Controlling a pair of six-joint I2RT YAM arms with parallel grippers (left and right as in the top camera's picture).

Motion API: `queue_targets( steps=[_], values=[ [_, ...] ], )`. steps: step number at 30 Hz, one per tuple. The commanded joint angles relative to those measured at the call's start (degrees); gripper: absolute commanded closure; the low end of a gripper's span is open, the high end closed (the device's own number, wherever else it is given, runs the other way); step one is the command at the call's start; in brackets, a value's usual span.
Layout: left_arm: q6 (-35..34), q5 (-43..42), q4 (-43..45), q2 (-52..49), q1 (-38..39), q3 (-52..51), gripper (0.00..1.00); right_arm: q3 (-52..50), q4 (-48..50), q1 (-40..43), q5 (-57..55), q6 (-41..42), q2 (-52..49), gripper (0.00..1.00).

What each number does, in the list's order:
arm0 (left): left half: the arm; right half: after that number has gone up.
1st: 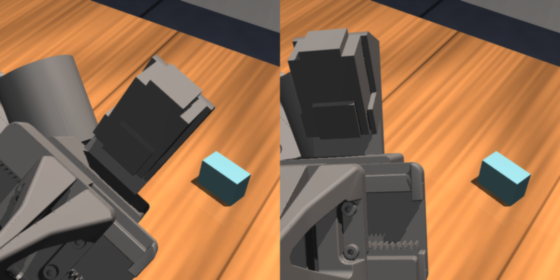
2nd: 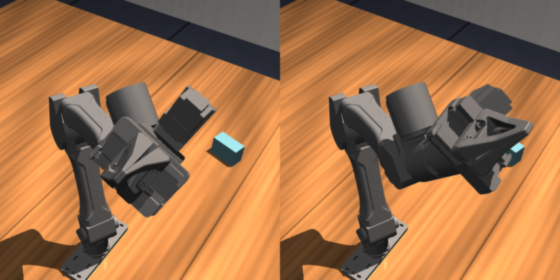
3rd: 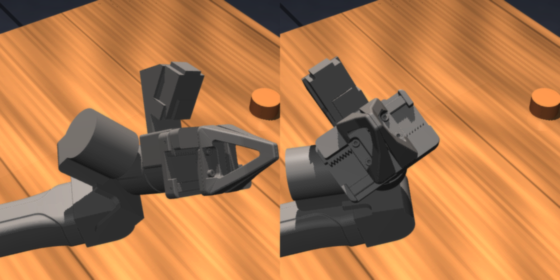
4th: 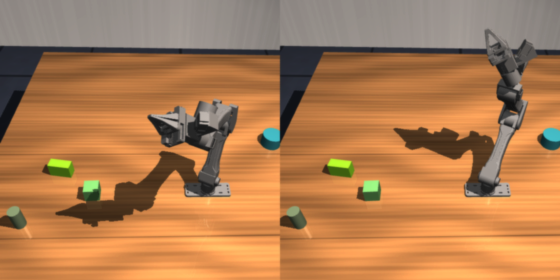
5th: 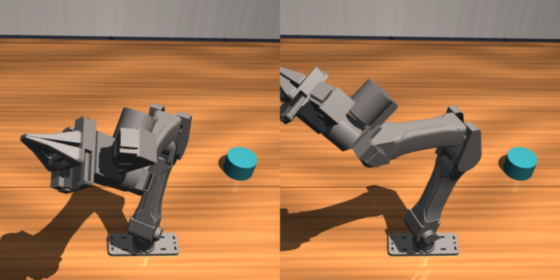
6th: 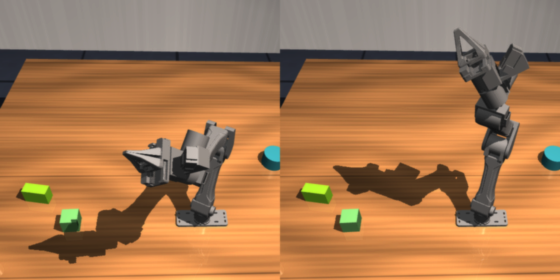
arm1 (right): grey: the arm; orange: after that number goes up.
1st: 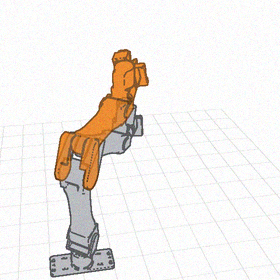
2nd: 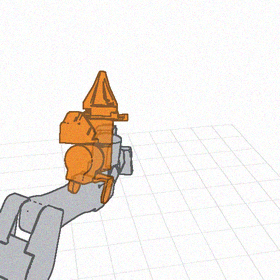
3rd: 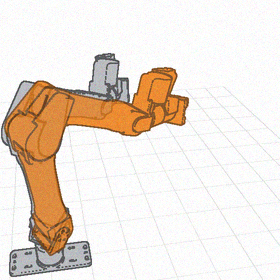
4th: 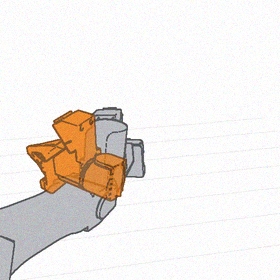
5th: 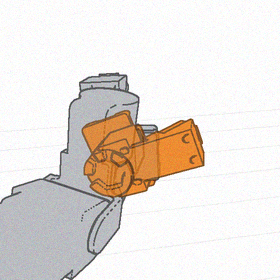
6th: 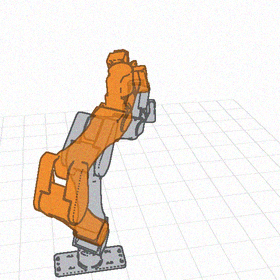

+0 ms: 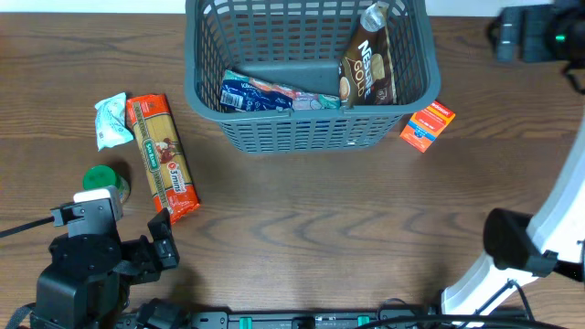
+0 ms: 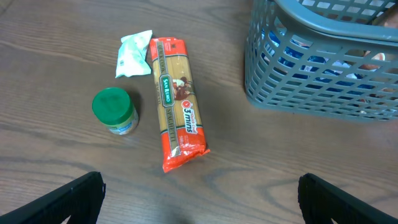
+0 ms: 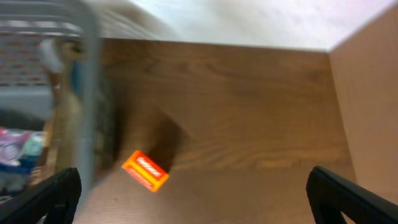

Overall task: Pack container
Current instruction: 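Move the right gripper back toward the orange Redoxon box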

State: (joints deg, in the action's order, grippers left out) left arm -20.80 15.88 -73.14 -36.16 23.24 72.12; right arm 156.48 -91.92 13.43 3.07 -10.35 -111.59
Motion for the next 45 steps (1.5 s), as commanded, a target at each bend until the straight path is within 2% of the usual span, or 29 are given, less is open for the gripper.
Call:
queue_targets(
  steps=[1, 7, 13, 20, 25, 34, 45],
  values=[
    [-0.1, 1.1, -0.2, -0.1, -0.3, 0.4, 0.01, -1.4, -0.4, 6.2, 11.4, -2.1, -3.3, 0.04],
    [-0.1, 1.1, -0.2, -0.1, -0.3, 0.4, 0.01, -9.4, 1.5, 11.7, 20.3, -8.0, -7.4, 0.01],
    [-0.1, 1.1, -0.2, -0.1, -0.3, 0.4, 0.02, -22.3, 9.7, 11.8, 21.9, -11.2, -7.6, 0.01],
    [-0.1, 1.1, -0.2, -0.1, -0.3, 0.4, 0.01, -31.9, 17.0, 11.6, 25.0, -11.9, -7.4, 0.01],
    [-0.1, 1.1, -0.2, -0.1, -0.3, 0.4, 0.01, -34.7, 18.3, 10.8, 24.8, -16.6, -7.3, 0.01],
    [-0.1, 1.1, -0.2, -0.1, -0.3, 0.4, 0.02, -40.1, 23.7, 10.5, 24.8, -16.3, -7.3, 0.01],
    [-0.1, 1.1, -0.2, -0.1, -0.3, 0.4, 0.01, -40.2, 25.0, 9.2, 25.9, -15.9, -6.9, 0.01]
  ],
)
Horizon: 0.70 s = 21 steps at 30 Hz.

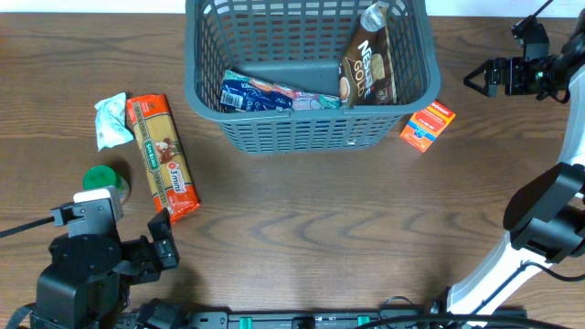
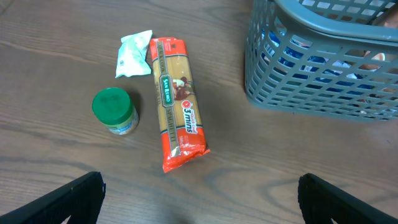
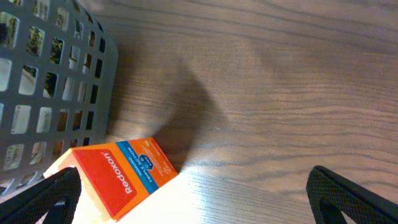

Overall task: Pack container
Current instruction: 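Move the right gripper back toward the orange Redoxon box, then grasp the orange Redoxon box with the right gripper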

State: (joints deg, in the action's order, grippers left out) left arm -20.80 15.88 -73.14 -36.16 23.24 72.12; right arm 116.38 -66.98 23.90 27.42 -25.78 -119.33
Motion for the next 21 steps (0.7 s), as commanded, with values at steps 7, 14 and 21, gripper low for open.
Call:
queue_targets(
  steps=[7, 14, 21],
  values=[
    [-0.1, 1.1, -0.2, -0.1, -0.3, 0.4, 0.01, -4.5, 4.5, -2.2, 1.5, -0.4, 6.8, 0.01],
    [-0.1, 1.1, -0.2, -0.1, -0.3, 0.4, 0.02, -20.3, 13.4, -2.2, -0.2, -0.4, 20.7, 0.01],
    [-0.1, 1.1, -0.2, -0.1, -0.3, 0.4, 0.01, -38.8, 22.4, -2.3, 0.2, -0.4, 34.3, 0.01]
  ],
)
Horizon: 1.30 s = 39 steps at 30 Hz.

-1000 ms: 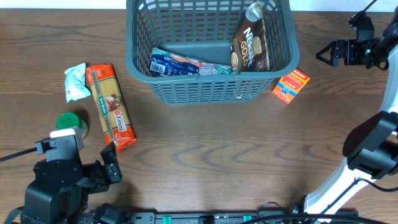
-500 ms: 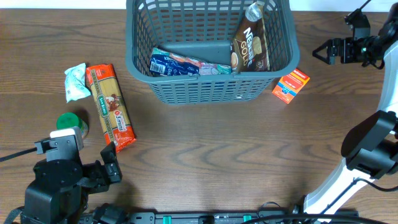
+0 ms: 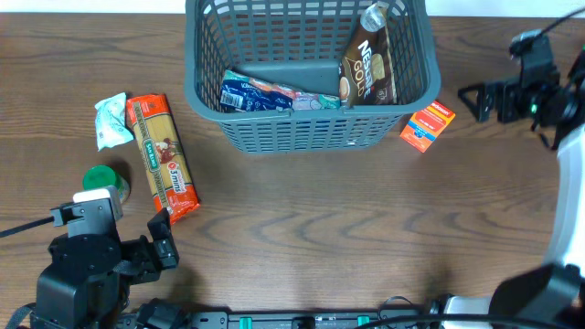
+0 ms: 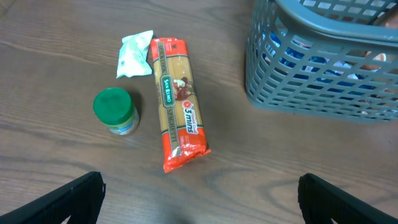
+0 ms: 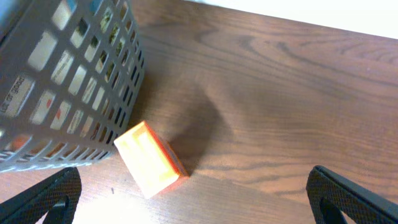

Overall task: Pack container
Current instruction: 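Grasp the orange Redoxon box with the right gripper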

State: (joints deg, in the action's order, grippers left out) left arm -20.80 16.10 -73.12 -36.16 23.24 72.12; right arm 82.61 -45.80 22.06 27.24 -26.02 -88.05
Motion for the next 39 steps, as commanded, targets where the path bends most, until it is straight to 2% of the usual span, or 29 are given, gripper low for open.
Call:
queue_targets(
  steps=[1, 13, 32, 39],
  values=[
    [-0.1, 0.9, -0.2, -0.1, -0.3, 0.4, 0.02, -7.1, 2.2, -0.4, 0.3, -0.2, 4.3, 0.01],
    [-0.1, 0.9, -0.2, -0.1, -0.3, 0.4, 0.02, -22.2, 15.0, -0.4, 0.6, 2.0, 5.8, 0.01],
    [-0.1, 0.9, -0.2, -0.1, -0.3, 0.4, 0.01, -36.4, 36.5, -4.9, -0.2, 2.2, 5.4, 0.01],
    [-0.1, 0.9, -0.2, -0.1, -0.3, 0.4, 0.01, -38.5, 43.4, -4.9, 0.1, 2.2, 2.6, 0.03]
  ],
)
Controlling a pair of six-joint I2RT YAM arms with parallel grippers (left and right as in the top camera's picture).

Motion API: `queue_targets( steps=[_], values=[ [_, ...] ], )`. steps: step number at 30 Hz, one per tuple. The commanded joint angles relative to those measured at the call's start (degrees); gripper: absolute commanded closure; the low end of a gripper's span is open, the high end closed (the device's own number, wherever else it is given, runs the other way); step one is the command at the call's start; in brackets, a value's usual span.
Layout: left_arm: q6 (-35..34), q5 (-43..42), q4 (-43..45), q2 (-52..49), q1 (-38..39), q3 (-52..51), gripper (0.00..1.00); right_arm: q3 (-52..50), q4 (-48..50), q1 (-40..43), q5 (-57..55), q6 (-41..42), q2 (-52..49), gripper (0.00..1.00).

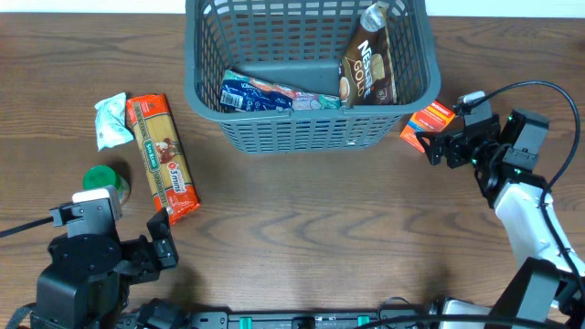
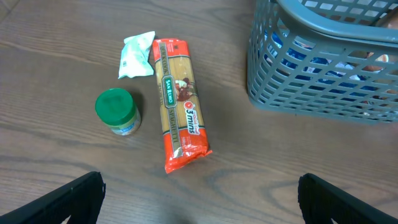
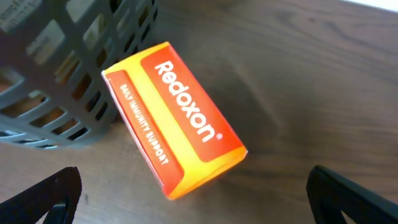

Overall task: Pack container
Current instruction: 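Grasp the orange Redoxon box with the right gripper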

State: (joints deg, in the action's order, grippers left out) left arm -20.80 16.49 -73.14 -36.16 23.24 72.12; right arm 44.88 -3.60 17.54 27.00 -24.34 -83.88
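Note:
A grey basket [image 1: 311, 119] at the table's far middle holds a brown Nescafe pouch [image 1: 368, 68] and a blue packet [image 1: 274, 94]. An orange Redoxon box [image 3: 177, 118] lies on the table against the basket's right front corner [image 3: 68, 68]. My right gripper [image 3: 196, 199] is open, close over the box, its fingers either side of the box's near end; from overhead the right gripper [image 1: 439, 143] partly covers the box [image 1: 433, 115]. My left gripper [image 2: 199, 199] is open and empty near the front left edge. Ahead of it lie a red pasta pack [image 2: 180, 102], a green-lidded jar [image 2: 116, 111] and a white sachet [image 2: 135, 54].
The right arm's cable [image 1: 526, 87] loops over the table's right side. The left arm's base [image 1: 82, 274] fills the front left corner. Bare wood [image 1: 320, 210] runs between the basket and the front edge.
My right gripper has moved left and down from the table's right edge to just over the Redoxon box, which now fills its wrist view. The left arm and all items have stayed put.
My right gripper was first at the far right corner, with the box small in its view. It then stood right of the basket, then nearer the box, and now sits open over it. The left gripper stayed open and still throughout.

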Motion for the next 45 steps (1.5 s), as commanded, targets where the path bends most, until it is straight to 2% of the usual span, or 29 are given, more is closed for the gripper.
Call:
queue_targets(
  steps=[1, 8, 19, 32, 34, 43, 45],
  values=[
    [-0.1, 0.5, -0.2, -0.1, -0.3, 0.4, 0.02, -0.8, 2.2, -0.4, 0.7, 0.5, -2.4, 0.03],
    [-0.1, 0.5, -0.2, -0.1, -0.3, 0.4, 0.01, -0.8, 8.3, -1.0, 2.5, 1.2, -7.7, 0.08],
    [-0.1, 0.5, -0.2, -0.1, -0.3, 0.4, 0.02, -0.8, 10.7, -1.2, 5.2, 1.6, -10.6, 0.48],
    [-0.1, 0.5, -0.2, -0.1, -0.3, 0.4, 0.01, -0.8, 10.7, -1.2, 8.3, 1.6, -10.6, 0.71],
    [-0.1, 0.5, -0.2, -0.1, -0.3, 0.4, 0.02, -0.8, 10.6, -1.2, 9.2, 1.6, -10.6, 0.81],
    [-0.1, 0.5, -0.2, -0.1, -0.3, 0.4, 0.02, -0.8, 10.7, -1.2, 9.7, 5.9, -10.6, 0.86],
    [-0.1, 0.5, -0.2, -0.1, -0.3, 0.4, 0.01, -0.7, 11.0, -1.2, 9.7, 6.8, -10.6, 0.90]
  ],
)
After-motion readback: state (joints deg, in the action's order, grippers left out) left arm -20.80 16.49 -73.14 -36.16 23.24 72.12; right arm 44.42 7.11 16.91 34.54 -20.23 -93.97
